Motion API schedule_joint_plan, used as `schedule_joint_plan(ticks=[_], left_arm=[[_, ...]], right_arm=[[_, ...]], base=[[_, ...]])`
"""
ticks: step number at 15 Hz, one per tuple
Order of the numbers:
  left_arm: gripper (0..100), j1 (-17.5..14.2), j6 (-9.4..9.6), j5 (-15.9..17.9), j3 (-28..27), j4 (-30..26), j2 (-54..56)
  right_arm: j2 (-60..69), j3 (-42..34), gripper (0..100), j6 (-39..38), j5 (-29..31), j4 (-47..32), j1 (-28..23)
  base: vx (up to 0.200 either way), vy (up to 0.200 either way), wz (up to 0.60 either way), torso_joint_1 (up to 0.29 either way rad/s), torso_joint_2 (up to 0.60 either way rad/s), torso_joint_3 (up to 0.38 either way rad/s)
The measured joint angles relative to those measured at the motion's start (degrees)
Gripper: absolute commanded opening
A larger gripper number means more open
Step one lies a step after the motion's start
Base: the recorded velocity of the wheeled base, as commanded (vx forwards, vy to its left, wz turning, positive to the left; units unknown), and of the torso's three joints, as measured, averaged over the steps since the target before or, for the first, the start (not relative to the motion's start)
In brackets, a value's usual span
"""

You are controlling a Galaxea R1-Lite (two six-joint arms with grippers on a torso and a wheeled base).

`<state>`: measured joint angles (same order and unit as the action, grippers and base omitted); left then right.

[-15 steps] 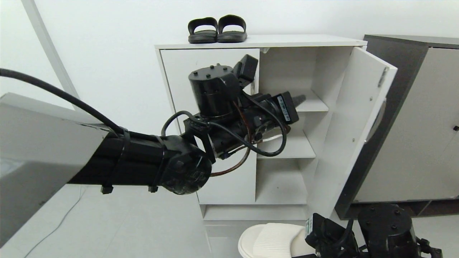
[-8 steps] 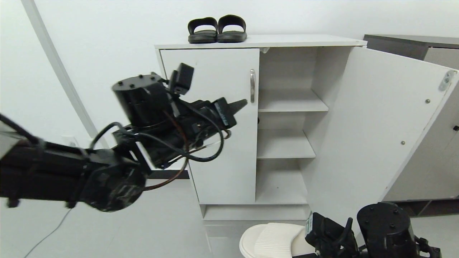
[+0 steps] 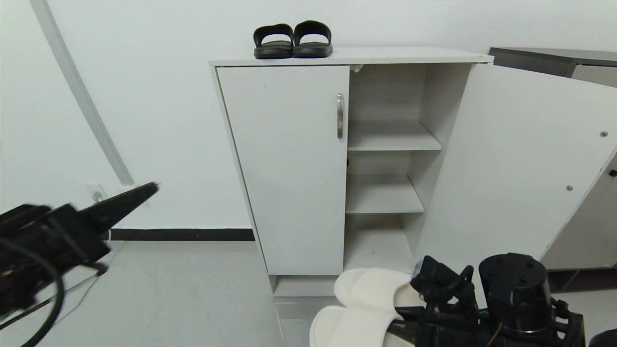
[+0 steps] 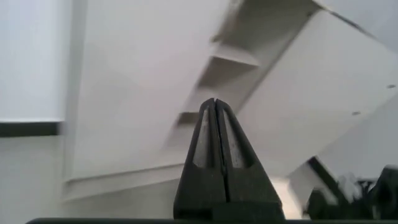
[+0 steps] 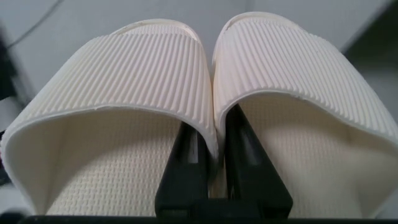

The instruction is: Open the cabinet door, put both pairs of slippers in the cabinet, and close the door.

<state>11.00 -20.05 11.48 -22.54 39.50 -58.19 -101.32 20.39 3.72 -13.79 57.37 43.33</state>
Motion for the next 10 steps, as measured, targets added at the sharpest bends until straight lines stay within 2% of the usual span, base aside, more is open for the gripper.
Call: schedule_joint_plan(ticks=[2, 4, 6, 7, 8, 9, 10], left_arm=[[0, -5.24, 2.18, -2.40, 3.02, -12.87, 13.98], [0, -8.91, 3.67, -5.66, 4.83, -29.07, 27.79], [0, -11.43, 4.90, -11.51, 7.28, -41.84, 38.95], [0, -12.23, 6.49, -14.70, 9.18, -43.96, 42.70], [0, -12.73, 9.14, -17.05, 11.25, -44.72, 45.62], [0, -13.03, 11.76, -18.37, 13.37, -44.78, 48.41], [0, -13.06, 13.49, -19.11, 15.96, -43.96, 50.66]], right_arm=[[-0.80, 2.58, 0, -1.12, 3.67, 0.11, -1.35], [-1.30, 5.12, 0, -3.07, 5.36, 0.20, -1.96], [-1.74, 5.97, 0, -3.29, 5.58, 0.33, -2.06], [-1.94, 6.03, 0, -3.28, 5.58, 0.18, -2.15], [-2.07, 6.19, 0, -3.29, 5.77, 0.29, -2.36], [-2.21, 6.21, 0, -3.32, 5.74, 0.22, -2.23], [-2.54, 6.50, 0, -3.36, 6.16, 0.24, -2.23]], base=[[0.000, 0.000, 0.00, 0.000, 0.00, 0.000], [0.000, 0.000, 0.00, 0.000, 0.00, 0.000], [0.000, 0.000, 0.00, 0.000, 0.00, 0.000], [0.000, 0.000, 0.00, 0.000, 0.00, 0.000], [0.000, 0.000, 0.00, 0.000, 0.00, 0.000], [0.000, 0.000, 0.00, 0.000, 0.00, 0.000], [0.000, 0.000, 0.00, 0.000, 0.00, 0.000]])
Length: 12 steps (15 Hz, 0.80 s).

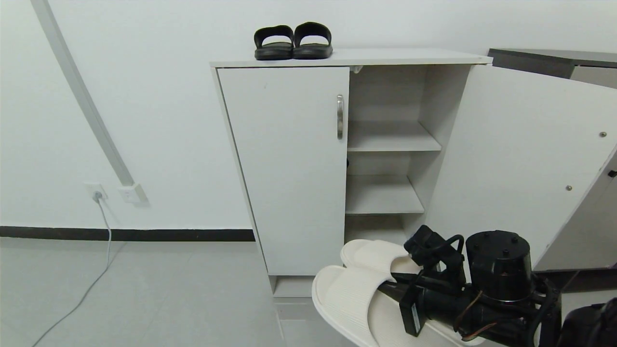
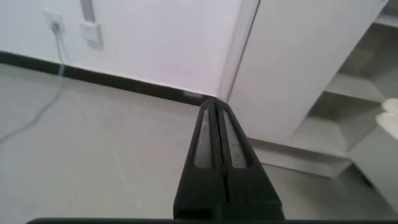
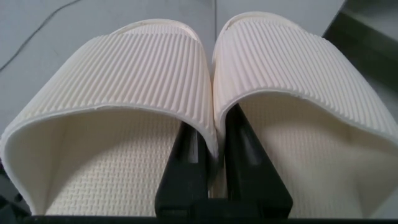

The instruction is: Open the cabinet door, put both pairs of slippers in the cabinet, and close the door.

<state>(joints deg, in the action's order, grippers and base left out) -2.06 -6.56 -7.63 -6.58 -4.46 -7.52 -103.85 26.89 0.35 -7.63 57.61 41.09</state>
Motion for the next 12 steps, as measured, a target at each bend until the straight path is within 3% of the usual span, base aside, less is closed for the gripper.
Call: schedule_joint_plan(ticks=[2, 3, 5, 6, 12], left_arm=[[0, 0.55, 0.79, -0.35, 4.17, 5.69, 2.99], [0, 0.94, 1.34, 0.88, 5.32, 5.44, 4.22], [0, 1.73, 2.95, 7.58, 6.17, 4.41, 6.05], [0, 1.84, 2.97, 7.92, 6.29, 4.35, 6.60], [0, 2.01, 2.54, 7.68, 6.40, 4.30, 7.66]], right_arm=[[-0.63, 0.61, 0, -0.02, 2.35, -0.05, -0.11], [-1.06, 1.11, 0, -0.09, 3.36, 0.11, -0.13], [-2.57, 3.23, 0, -1.28, 7.28, 1.17, -0.02], [-3.56, 4.66, 0, -2.27, 10.34, 1.26, 0.09], [-14.56, 21.07, 0, -5.13, 37.52, 1.40, 3.69]], base=[[0.000, 0.000, 0.00, 0.000, 0.00, 0.000], [0.000, 0.000, 0.00, 0.000, 0.00, 0.000], [0.000, 0.000, 0.00, 0.000, 0.00, 0.000], [0.000, 0.000, 0.00, 0.000, 0.00, 0.000], [0.000, 0.000, 0.00, 0.000, 0.00, 0.000]])
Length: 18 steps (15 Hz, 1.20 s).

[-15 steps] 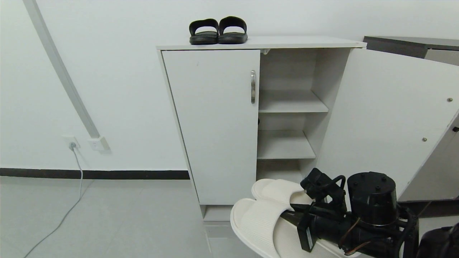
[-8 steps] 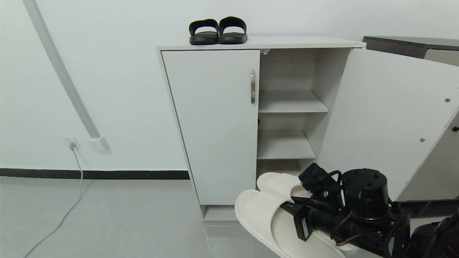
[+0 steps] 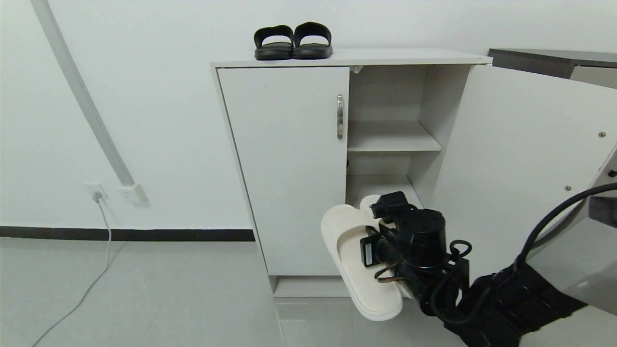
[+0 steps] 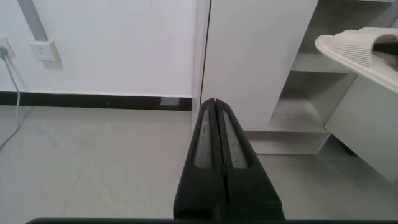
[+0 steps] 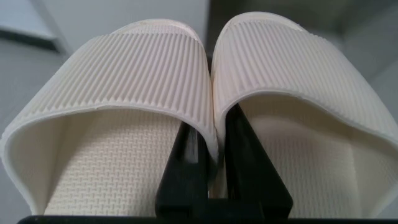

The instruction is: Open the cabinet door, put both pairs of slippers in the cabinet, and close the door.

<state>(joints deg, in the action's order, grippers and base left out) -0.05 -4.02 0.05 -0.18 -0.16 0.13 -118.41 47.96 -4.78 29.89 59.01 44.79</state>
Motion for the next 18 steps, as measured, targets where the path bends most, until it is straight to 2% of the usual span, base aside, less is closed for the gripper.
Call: schedule_joint_plan(ticks=[2, 3, 4, 11, 18], left_arm=[[0, 0.00, 0.06, -0.02, 0.02, 0.00, 0.05], [0, 0.00, 0.06, -0.02, 0.02, -0.02, 0.05], [0, 0.00, 0.09, -0.05, 0.02, -0.02, 0.05], [0, -0.02, 0.09, -0.05, 0.02, -0.05, 0.05], [0, -0.02, 0.00, -0.05, 0.02, -0.02, 0.02]], right_arm=[[-4.58, 5.56, 0, -1.02, 9.70, 0.05, 0.63], [-6.31, 7.36, 0, -2.55, 10.91, 0.05, 0.68], [-7.64, 8.41, 0, -3.02, 11.15, -0.04, 0.79], [-10.18, 9.18, 0, -3.43, 11.50, 0.02, 0.13], [-10.78, 8.92, 0, -3.32, 11.87, -0.04, -1.99]], base=[[0.000, 0.000, 0.00, 0.000, 0.00, 0.000], [0.000, 0.000, 0.00, 0.000, 0.00, 0.000], [0.000, 0.000, 0.00, 0.000, 0.00, 0.000], [0.000, -0.200, 0.00, 0.005, 0.00, 0.002], [0.000, 0.000, 0.00, 0.000, 0.00, 0.000]])
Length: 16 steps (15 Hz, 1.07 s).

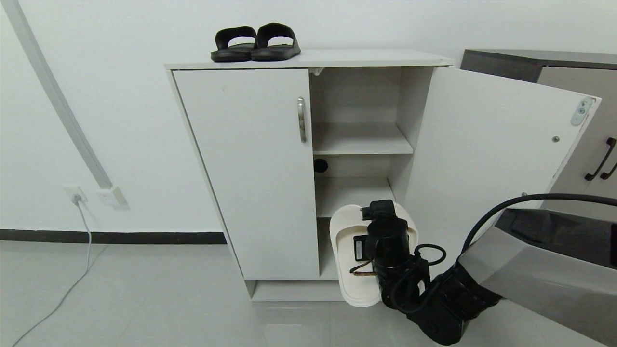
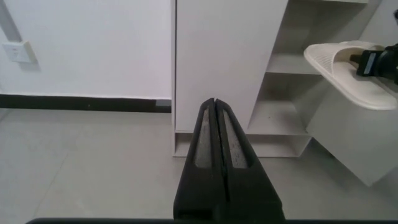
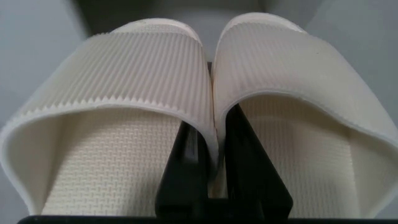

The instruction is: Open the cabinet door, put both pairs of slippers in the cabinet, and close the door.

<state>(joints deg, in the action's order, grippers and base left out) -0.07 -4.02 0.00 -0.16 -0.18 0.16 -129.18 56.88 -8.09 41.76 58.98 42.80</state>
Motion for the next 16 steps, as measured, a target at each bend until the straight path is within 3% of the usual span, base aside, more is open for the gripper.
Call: schedule_joint_plan(ticks=[16], left_arm=[[0, 0.00, -0.68, -0.07, -0.02, 0.00, -0.05]], right_arm=[[-0.17, -1.07, 0, 0.62, 0.13, -0.02, -5.42]], base=[[0.000, 0.000, 0.00, 0.000, 0.00, 0.000]])
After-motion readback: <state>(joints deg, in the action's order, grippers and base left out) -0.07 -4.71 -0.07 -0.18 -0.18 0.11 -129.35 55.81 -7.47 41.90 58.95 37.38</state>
